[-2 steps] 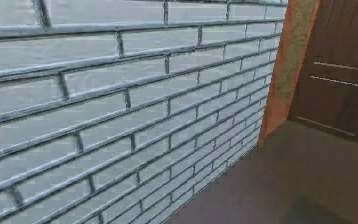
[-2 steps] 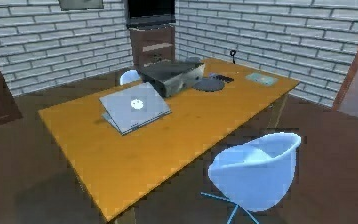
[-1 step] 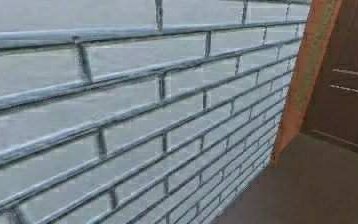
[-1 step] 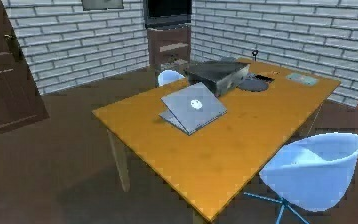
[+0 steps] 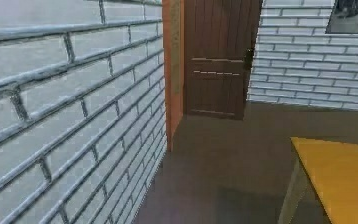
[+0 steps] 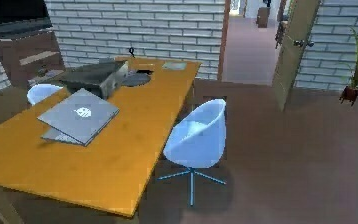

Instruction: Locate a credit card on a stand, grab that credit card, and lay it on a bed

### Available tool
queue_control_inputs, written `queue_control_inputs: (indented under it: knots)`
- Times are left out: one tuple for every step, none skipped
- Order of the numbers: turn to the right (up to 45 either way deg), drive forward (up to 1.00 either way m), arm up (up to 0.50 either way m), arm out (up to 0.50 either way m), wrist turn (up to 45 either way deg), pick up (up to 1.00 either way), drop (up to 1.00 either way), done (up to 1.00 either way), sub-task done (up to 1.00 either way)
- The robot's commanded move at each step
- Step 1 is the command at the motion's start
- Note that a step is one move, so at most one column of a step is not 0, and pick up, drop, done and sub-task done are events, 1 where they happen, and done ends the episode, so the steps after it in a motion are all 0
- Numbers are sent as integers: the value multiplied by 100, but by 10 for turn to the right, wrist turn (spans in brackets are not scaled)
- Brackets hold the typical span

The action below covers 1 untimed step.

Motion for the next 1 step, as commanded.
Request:
queue_control_inputs:
  knots:
    - [0, 5, 0, 0, 0, 0, 0, 0, 0]
